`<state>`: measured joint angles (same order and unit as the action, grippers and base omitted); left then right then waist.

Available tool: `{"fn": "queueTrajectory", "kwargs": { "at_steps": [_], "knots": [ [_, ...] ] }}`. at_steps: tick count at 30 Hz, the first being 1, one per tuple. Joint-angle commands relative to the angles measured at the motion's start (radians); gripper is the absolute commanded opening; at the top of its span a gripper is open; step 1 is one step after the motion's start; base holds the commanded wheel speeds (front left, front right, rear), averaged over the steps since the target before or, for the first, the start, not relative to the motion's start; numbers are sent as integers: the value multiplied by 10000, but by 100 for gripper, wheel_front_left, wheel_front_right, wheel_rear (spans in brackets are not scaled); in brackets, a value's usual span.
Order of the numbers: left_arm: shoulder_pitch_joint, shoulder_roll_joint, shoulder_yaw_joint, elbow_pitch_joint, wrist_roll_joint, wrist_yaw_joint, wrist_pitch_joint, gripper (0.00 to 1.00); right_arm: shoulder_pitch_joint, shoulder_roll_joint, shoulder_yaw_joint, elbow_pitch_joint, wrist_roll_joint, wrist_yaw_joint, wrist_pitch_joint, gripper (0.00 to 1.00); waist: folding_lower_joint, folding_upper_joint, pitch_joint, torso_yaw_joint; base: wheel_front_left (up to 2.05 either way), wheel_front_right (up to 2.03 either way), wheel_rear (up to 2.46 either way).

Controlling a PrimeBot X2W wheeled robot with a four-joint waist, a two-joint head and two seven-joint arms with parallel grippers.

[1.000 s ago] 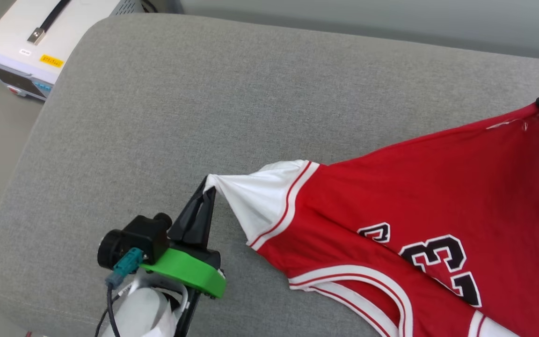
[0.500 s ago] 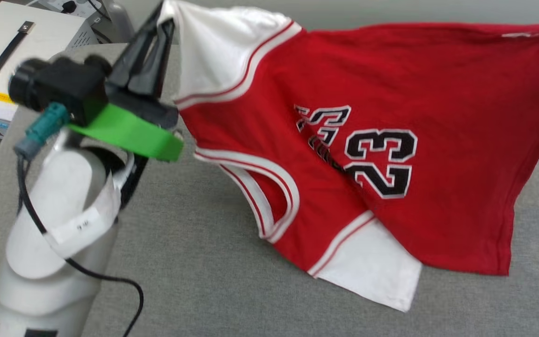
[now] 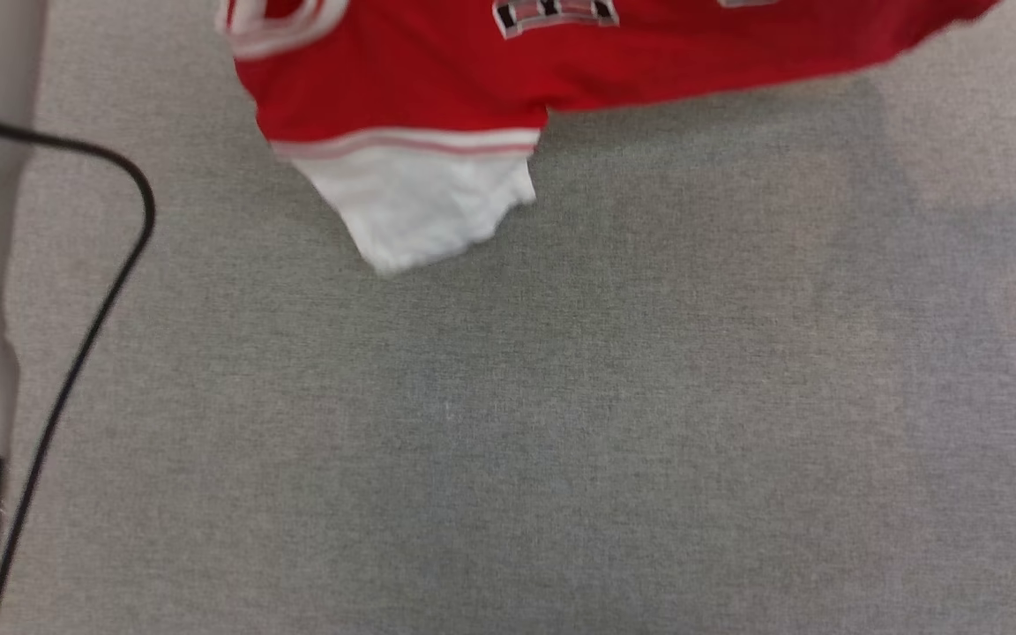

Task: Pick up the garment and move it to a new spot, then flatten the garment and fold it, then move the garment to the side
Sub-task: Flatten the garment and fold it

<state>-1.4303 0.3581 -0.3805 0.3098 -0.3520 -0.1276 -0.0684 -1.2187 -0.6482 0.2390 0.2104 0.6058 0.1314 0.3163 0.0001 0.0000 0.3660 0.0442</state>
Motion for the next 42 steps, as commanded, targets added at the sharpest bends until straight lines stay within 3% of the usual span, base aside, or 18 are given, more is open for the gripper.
{"fn": "queueTrajectory", "kwargs": {
  "at_steps": [1, 9, 14, 19, 30, 42],
  "knots": [
    [-766, 79, -203, 293, -81, -25, -114, 0, -762, 98, 159, 362, -235, -7, -74, 0, -1, 0, 950, -394, 0, 0, 0],
    [-4042, 314, -1200, 1646, -92, -28, -479, 0, -4615, 401, 993, 2763, -960, -7, -1073, 0, -1, 0, 1804, -572, 0, 0, 0],
    [-4701, 403, -1347, 1945, -266, -29, -526, 0, -5773, 709, 1568, 4090, -945, -7, -1661, 0, -1, 0, 2197, -681, 0, 0, 0],
    [-4366, 510, -1423, 2134, -439, -29, -658, 0, -6073, 890, 2383, 5139, -622, -7, -2140, 0, -1, 0, 2581, -655, 0, 0, 0],
    [-2143, 755, -1608, 2711, -1108, -30, -1251, 0, -4745, 1146, 4012, 6374, 683, -7, -3474, 0, -1, 0, 2622, -528, 0, 0, 0],
    [2070, 605, -1873, 2928, -1664, 208, -1883, 0, -987, 986, 5812, 6122, 2219, -7, -4866, 0, -1, 0, 883, -361, 0, 0, 0]
  ]
}}
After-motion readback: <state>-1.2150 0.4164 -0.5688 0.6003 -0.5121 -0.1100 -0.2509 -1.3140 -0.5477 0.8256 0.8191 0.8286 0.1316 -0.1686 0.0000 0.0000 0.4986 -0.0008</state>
